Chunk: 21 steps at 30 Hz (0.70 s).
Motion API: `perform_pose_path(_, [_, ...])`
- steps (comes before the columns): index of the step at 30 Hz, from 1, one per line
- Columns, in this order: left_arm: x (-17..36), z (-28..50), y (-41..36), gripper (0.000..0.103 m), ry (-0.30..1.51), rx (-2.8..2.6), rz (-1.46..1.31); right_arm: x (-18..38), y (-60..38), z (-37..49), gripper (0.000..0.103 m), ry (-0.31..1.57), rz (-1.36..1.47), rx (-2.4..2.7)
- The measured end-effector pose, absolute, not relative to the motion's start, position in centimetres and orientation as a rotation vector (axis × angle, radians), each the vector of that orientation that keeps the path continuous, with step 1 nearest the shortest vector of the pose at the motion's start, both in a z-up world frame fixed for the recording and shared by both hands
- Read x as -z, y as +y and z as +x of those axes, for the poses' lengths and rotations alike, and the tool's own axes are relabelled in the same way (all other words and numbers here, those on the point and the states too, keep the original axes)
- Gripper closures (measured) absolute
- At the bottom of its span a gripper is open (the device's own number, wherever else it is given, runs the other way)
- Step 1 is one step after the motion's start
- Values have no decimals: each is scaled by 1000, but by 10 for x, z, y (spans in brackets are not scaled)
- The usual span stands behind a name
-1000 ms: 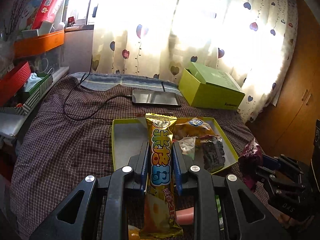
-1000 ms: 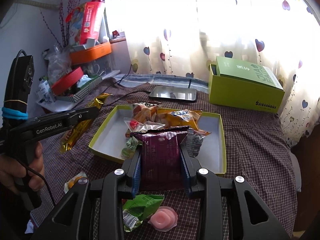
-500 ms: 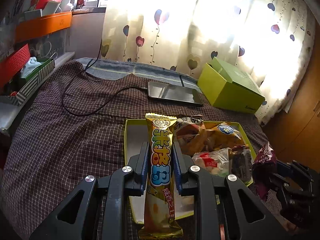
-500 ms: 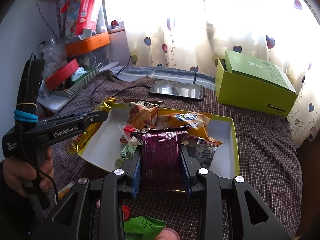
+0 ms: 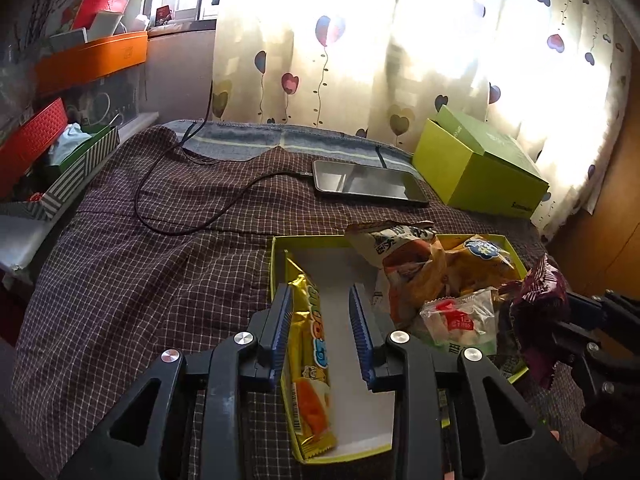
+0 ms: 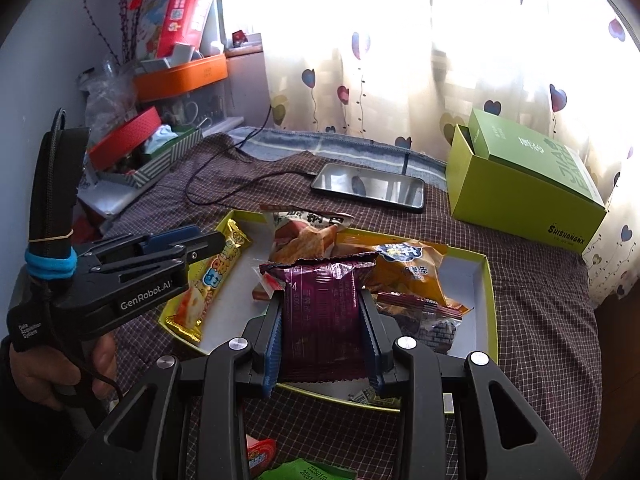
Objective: Organize snacks
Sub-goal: 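Open both tools and withdraw from the tray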
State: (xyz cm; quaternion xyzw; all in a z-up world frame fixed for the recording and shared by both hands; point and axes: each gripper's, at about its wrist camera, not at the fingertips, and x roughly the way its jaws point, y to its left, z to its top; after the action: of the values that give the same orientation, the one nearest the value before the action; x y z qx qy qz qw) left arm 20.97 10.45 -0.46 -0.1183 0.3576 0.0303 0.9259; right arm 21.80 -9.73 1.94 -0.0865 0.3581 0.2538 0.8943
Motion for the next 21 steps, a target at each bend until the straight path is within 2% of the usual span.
perform_pose_path(3, [1,205,109,65,709,-63,-250,-21,-90,216,71,743,-190,-535])
perform_pose_path(21, [1,176,158,65,669,-107,-356,-4,-31,230,68,813,-177,-617])
